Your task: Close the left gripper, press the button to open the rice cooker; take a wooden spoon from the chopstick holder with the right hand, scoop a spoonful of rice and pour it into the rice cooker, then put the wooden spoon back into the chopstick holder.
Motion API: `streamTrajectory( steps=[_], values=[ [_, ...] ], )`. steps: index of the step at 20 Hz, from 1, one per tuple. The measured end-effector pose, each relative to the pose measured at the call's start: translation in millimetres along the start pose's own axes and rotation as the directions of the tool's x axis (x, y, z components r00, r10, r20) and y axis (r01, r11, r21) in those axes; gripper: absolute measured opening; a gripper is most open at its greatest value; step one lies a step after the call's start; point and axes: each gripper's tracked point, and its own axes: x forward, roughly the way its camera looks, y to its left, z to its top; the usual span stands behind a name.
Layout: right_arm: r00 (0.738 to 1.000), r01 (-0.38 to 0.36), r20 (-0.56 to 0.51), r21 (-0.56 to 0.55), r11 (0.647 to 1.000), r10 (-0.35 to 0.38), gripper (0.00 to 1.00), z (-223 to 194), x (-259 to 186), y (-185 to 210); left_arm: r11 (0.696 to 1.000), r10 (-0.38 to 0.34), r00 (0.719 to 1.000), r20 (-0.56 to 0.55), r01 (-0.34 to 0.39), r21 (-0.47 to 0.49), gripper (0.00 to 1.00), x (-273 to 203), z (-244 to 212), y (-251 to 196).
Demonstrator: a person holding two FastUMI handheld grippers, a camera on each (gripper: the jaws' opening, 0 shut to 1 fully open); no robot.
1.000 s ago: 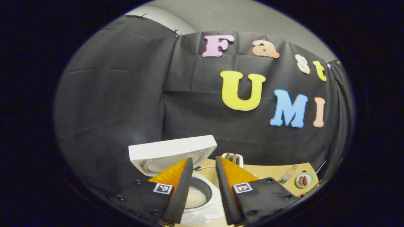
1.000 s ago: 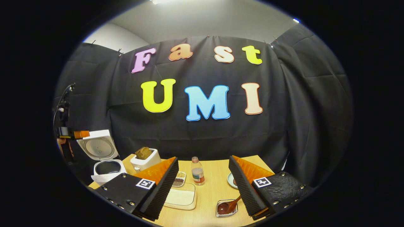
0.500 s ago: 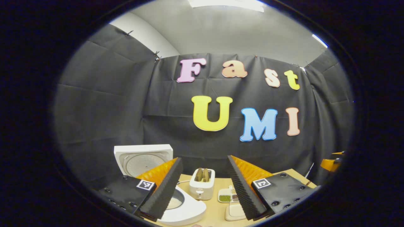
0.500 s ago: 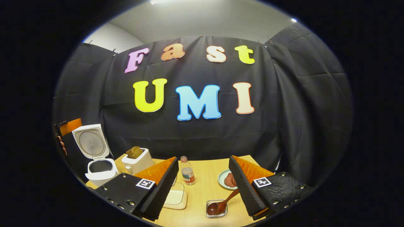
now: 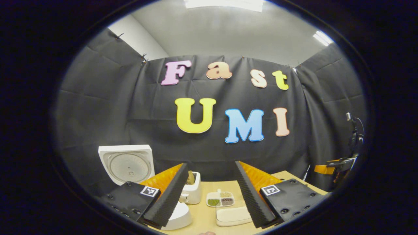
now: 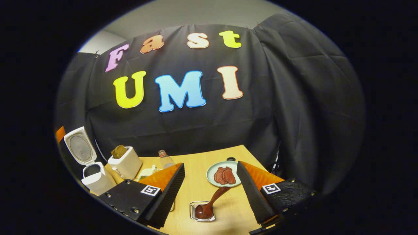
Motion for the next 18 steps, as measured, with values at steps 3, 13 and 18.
streamTrajectory(
  steps=[3,13,18],
  values=[
    [0.999,0.008,-0.054,0.016,1.0,-0.007,0.98,-23.6,16.0,-7.4,1.0,-0.002,0.999,-0.04,0.002,-0.015,0.96,2.3,-11.4,-5.3],
    [0.964,0.015,-0.266,0.14,0.99,0.022,0.97,-112.8,83.1,-27.7,0.994,0.092,0.99,-0.107,-0.098,-0.047,0.96,-0.1,-25.0,11.6],
    [0.947,-0.009,-0.314,0.198,0.98,0.072,0.81,-135.3,102.7,-25.8,0.99,0.114,0.981,-0.16,-0.126,-0.067,0.98,3.7,-38.7,6.8]
  ],
)
